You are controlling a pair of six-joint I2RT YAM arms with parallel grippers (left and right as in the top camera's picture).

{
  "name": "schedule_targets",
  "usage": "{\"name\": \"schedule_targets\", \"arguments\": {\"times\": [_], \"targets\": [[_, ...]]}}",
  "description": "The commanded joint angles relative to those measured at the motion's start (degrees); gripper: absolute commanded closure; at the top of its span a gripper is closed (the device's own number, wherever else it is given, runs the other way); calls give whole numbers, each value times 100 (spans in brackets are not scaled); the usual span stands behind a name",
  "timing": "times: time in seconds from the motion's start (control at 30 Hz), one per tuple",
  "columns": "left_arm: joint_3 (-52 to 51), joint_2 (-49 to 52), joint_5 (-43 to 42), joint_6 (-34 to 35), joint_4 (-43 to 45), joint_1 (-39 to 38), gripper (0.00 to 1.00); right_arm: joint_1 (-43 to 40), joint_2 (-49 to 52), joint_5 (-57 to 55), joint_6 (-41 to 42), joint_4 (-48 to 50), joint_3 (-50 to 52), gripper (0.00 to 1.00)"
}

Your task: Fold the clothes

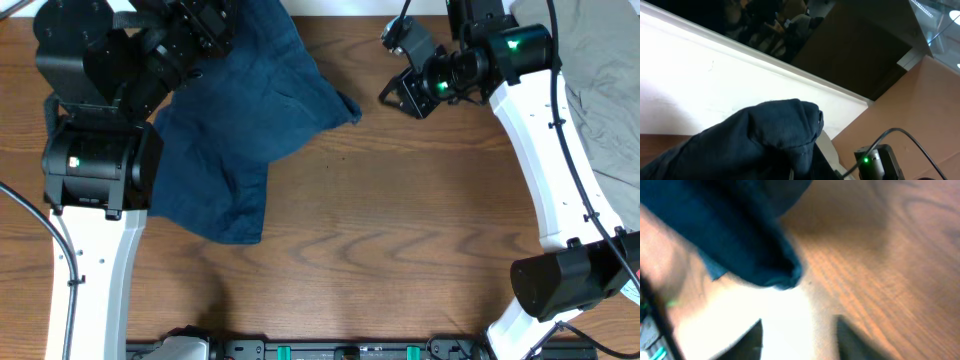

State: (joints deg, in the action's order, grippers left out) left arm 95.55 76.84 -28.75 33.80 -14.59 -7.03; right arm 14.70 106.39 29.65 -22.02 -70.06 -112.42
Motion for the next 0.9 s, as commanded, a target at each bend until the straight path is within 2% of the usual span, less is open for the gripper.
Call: {"name": "schedule_targets", "arguments": {"times": [0.0,0.1,0.2,0.5,0.67,0.7,0.73,0.77,0.8,0.87], "targets": [[122,-22,-55,-293,94,-7,94,39,-42,409,-492,-306,4,35],[122,-22,-55,-291,101,-7,94,39,-39,380,-911,-570,7,17],[122,-24,-57,-289,125,-7,94,39,-35,330,-1056,-595,9,11],[122,-66,-59,-286,142,-7,94,378,-24,315,-1235,90,599,6],[122,-66,-57,-289,138,-7,94,678,-24,380,-1237,428,1067,8],[122,-66,-59,-289,138,-7,94,750,-24,343,-1237,481,1119,15],[122,-66,-59,-286,138,-7,94,822,-24,273,-1235,577,1169,32],[122,-66,-59,-289,138,-7,94,885,-24,140,-1231,708,1198,69],[122,-66,-59,-289,136,-7,94,927,-24,-42,-1147,820,1198,99],[122,-66,-61,-291,90,-7,94,964,-33,-807,-387,1174,1191,99]]}}
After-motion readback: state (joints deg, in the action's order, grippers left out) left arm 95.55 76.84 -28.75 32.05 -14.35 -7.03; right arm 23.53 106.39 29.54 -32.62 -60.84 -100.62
